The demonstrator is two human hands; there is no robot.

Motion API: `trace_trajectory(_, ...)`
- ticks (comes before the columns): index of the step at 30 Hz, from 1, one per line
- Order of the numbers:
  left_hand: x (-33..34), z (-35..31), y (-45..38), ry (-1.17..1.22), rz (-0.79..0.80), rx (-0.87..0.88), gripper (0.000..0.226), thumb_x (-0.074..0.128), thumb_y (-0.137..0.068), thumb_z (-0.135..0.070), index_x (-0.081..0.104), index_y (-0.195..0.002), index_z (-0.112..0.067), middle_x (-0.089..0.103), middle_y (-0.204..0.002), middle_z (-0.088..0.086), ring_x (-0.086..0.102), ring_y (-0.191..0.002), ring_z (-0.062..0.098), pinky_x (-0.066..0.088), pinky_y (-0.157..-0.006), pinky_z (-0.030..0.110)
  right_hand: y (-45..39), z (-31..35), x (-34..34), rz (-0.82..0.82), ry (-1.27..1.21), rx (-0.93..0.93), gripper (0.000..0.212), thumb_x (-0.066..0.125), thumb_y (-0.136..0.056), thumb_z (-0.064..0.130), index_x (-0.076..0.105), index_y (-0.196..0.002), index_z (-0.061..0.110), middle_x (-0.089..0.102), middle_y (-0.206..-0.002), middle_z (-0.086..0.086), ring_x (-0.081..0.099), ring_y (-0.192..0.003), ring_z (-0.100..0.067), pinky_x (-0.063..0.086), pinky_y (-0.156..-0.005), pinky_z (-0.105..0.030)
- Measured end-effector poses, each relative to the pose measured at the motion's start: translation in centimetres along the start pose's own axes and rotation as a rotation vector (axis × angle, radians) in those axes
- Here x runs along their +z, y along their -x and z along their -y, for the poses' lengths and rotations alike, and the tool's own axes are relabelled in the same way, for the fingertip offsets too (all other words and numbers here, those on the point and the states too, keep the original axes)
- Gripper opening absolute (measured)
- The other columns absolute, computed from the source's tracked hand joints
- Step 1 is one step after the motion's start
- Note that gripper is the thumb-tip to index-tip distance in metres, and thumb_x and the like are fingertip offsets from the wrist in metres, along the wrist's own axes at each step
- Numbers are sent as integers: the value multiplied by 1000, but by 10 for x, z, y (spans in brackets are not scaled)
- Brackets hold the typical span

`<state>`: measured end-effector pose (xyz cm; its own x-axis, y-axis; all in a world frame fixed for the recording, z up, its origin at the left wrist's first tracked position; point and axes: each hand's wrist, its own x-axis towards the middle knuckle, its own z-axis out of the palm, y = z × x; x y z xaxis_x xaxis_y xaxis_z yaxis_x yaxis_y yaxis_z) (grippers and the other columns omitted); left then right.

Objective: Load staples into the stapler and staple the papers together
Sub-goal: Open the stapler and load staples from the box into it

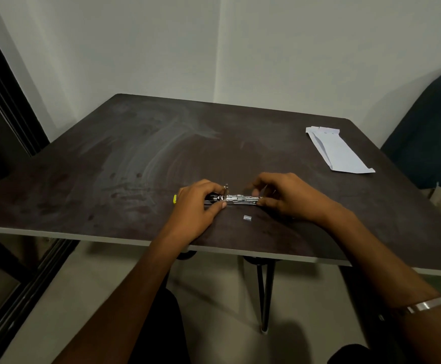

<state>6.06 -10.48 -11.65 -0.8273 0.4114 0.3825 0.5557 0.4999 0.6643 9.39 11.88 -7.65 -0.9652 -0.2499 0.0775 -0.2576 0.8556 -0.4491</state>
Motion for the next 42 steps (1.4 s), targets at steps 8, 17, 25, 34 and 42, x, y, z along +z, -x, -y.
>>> trace_trajectory(8,1,4,-2,7,-14,9,19,73,-80,-15,71,-99,-14,69,-101,-3,64,-96,12,49,-91,33,-1,-7,4,-13,-34,-79,31,73,-80,10,66,-107,23,64,-91,6,62,-77,-9,47,-68,-10)
trace_trajectory(17,1,6,-4,3,-11,5,19,73,-80,-15,72,-99,-13,70,-101,-4,63,-94,9,47,-89,25,-9,-9,-3,122,32,-203,32,68,-88,19,67,-115,36,58,-101,6,57,-83,-7,41,-73,-9)
trace_trajectory(25,0,4,-3,-9,2,-6,18,73,-80,-15,71,-98,-13,70,-101,-3,63,-94,10,48,-90,31,-7,-10,-1,58,-27,-206,25,72,-84,15,73,-107,24,64,-99,2,59,-79,-7,45,-73,-17)
trace_trajectory(34,0,2,-3,4,6,-19,18,73,-80,-15,72,-98,-14,70,-101,-4,63,-95,9,47,-89,24,-4,-5,-4,50,0,-160,21,73,-83,14,71,-102,21,63,-92,10,61,-78,-9,46,-69,-16)
trace_trajectory(42,0,2,-4,-5,17,-23,19,72,-81,-16,71,-99,-14,70,-102,-4,63,-95,9,48,-89,27,1,-5,-2,15,-34,-120,21,72,-84,13,67,-103,20,64,-93,7,60,-77,-8,46,-67,-12)
